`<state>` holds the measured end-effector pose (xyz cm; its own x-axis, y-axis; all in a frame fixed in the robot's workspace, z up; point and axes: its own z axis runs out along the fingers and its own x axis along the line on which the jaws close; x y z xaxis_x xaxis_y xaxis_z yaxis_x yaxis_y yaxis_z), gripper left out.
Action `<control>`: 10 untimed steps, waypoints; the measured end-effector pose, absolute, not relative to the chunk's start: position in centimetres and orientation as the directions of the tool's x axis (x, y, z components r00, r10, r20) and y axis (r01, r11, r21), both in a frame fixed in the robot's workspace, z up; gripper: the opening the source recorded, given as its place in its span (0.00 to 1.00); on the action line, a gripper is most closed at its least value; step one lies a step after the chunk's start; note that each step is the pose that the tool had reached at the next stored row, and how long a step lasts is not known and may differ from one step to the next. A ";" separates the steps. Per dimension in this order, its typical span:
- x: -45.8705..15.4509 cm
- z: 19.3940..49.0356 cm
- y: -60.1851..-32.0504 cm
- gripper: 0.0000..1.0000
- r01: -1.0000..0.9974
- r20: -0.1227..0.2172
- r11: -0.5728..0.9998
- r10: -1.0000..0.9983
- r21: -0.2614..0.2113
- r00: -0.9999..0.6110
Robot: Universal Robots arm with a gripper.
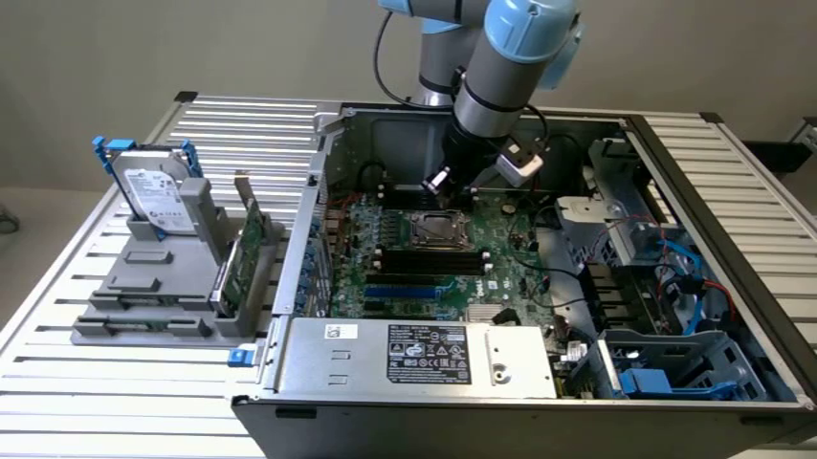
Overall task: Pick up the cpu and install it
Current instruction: 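Install the first cpu locking lever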
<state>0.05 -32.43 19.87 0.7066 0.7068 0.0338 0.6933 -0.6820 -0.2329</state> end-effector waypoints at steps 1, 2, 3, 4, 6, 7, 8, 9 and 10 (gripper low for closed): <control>0.1 19.9 -32.4 0.11 0.694 0.034 -0.682 0.707 -0.233 0.706; 0.1 19.9 -32.4 0.11 0.694 0.034 -0.682 0.707 -0.233 0.706; 0.1 19.9 -32.4 0.11 0.694 0.034 -0.681 0.708 -0.233 0.706; 0.1 19.8 -32.4 0.11 0.695 0.034 -0.680 0.708 -0.233 0.705; 0.1 19.8 -32.5 0.11 0.695 0.034 -0.680 0.709 -0.233 0.704; 0.1 19.8 -32.5 0.11 0.696 0.034 -0.680 0.709 -0.233 0.704; 0.1 19.8 -32.5 0.11 0.696 0.034 -0.679 0.710 -0.233 0.704; 0.1 19.8 -32.5 0.11 0.696 0.034 -0.679 0.710 -0.233 0.703; 0.1 19.8 -32.5 0.11 0.697 0.033 -0.679 0.710 -0.233 0.703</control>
